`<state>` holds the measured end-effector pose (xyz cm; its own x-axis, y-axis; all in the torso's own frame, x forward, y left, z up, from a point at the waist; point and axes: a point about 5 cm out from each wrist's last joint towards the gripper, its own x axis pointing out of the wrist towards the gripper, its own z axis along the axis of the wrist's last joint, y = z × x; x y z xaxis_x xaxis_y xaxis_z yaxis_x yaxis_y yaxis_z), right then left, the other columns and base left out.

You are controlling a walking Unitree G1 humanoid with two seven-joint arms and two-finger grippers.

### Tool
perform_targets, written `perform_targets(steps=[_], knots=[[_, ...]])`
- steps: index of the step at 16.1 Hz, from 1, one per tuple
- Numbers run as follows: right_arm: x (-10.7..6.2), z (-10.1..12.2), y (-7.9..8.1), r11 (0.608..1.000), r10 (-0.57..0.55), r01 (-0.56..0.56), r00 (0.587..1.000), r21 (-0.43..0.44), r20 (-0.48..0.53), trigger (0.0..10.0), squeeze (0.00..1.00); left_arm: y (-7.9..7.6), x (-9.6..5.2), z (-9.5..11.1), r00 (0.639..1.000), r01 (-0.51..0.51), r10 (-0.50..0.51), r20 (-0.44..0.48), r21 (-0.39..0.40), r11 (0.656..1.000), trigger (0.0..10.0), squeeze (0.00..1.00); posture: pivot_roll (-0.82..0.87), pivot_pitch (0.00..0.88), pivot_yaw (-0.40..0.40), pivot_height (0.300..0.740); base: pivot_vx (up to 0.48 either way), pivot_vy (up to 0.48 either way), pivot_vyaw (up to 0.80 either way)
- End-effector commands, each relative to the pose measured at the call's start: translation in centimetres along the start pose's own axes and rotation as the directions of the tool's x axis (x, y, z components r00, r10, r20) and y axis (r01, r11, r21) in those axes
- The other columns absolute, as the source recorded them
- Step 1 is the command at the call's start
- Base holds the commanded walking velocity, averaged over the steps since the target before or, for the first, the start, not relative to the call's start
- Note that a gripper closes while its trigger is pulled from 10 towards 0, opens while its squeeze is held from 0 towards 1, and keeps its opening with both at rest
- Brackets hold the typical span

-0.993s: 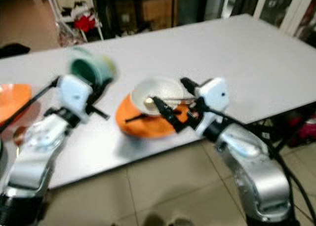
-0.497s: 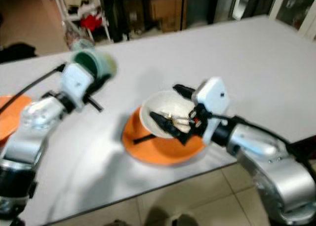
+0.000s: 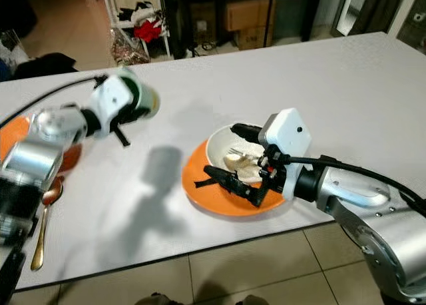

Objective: Setting the table

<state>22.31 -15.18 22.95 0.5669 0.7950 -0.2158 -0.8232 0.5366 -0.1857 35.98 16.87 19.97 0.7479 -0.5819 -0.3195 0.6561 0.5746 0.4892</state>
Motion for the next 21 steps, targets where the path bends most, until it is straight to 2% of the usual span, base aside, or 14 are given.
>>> perform_targets(steps=[1, 3, 6, 7, 8, 9, 13, 17, 20, 21], knots=[[-0.3, 0.1, 0.3, 1.000, 0.022, -0.022, 1.000, -0.008, -0.011, 10.0, 0.00, -0.4, 0.5, -0.1, 0.997, 0.074, -0.074, -0.011, -0.008, 0.997, 10.0, 0.00, -0.07, 0.051, 0.105, 0.740, 0.000, 0.000, 0.00], [-0.5, -0.1, 0.5, 0.999, 0.046, -0.047, 0.998, -0.012, -0.047, 10.0, 0.00, -1.0, 1.0, -0.6, 0.976, 0.204, -0.203, -0.081, 0.008, 0.979, 10.0, 0.00, -0.07, 0.052, 0.115, 0.740, 0.000, 0.000, 0.00], [-0.8, -0.5, 0.9, 0.997, 0.077, -0.079, 0.993, -0.016, -0.093, 10.0, 0.00, -1.0, 1.2, -1.1, 0.950, 0.285, -0.276, -0.147, 0.043, 0.958, 10.0, 0.00, -0.08, 0.052, 0.126, 0.740, 0.000, 0.000, 0.00], [-0.9, -0.6, 1.0, 0.996, 0.089, -0.092, 0.990, -0.014, -0.107, 10.0, 0.00, -1.1, 1.3, -0.9, 0.943, 0.310, -0.303, -0.137, 0.035, 0.950, 10.0, 0.00, -0.08, 0.052, 0.128, 0.740, 0.000, 0.000, 0.00], [-0.9, -0.7, 1.2, 0.994, 0.108, -0.110, 0.986, -0.012, -0.127, 10.0, 0.00, -1.4, 1.4, -0.6, 0.923, 0.369, -0.361, -0.131, 0.043, 0.929, 10.0, 0.00, -0.09, 0.048, 0.129, 0.740, 0.000, 0.000, 0.00], [-1.0, -0.7, 1.2, 0.994, 0.110, -0.112, 0.985, -0.011, -0.130, 10.0, 0.00, -1.4, 1.4, -0.6, 0.919, 0.380, -0.371, -0.131, 0.044, 0.924, 10.0, 0.00, -0.09, 0.048, 0.129, 0.740, 0.000, 0.000, 0.00], [-1.6, -1.0, 1.5, 0.989, 0.146, -0.150, 0.975, -0.008, -0.170, 10.0, 0.00, -2.3, 1.3, -0.8, 0.852, 0.507, -0.495, -0.168, 0.033, 0.861, 10.0, 0.00, -0.10, 0.040, 0.134, 0.740, 0.000, 0.000, 0.00], [-1.7, -1.3, 1.6, 0.984, 0.173, -0.177, 0.964, -0.002, -0.203, 10.0, 0.00, -2.9, 1.1, 0.0, 0.813, 0.577, -0.565, -0.140, 0.060, 0.815, 10.0, 0.00, -0.09, 0.033, 0.130, 0.740, 0.000, 0.000, 0.00], [-1.7, -1.5, 1.7, 0.983, 0.181, -0.186, 0.961, 0.000, -0.210, 10.0, 0.00, -2.8, 1.4, -0.2, 0.803, 0.587, -0.568, -0.181, 0.073, 0.806, 10.0, 0.00, -0.10, 0.032, 0.134, 0.740, 0.000, 0.000, 0.00], [-1.7, -1.6, 1.8, 0.983, 0.179, -0.184, 0.960, 0.000, -0.213, 10.0, 0.00, -2.8, 1.4, -0.4, 0.802, 0.586, -0.565, -0.194, 0.075, 0.807, 10.0, 0.44, -0.10, 0.033, 0.136, 0.740, 0.000, 0.000, 0.00]])
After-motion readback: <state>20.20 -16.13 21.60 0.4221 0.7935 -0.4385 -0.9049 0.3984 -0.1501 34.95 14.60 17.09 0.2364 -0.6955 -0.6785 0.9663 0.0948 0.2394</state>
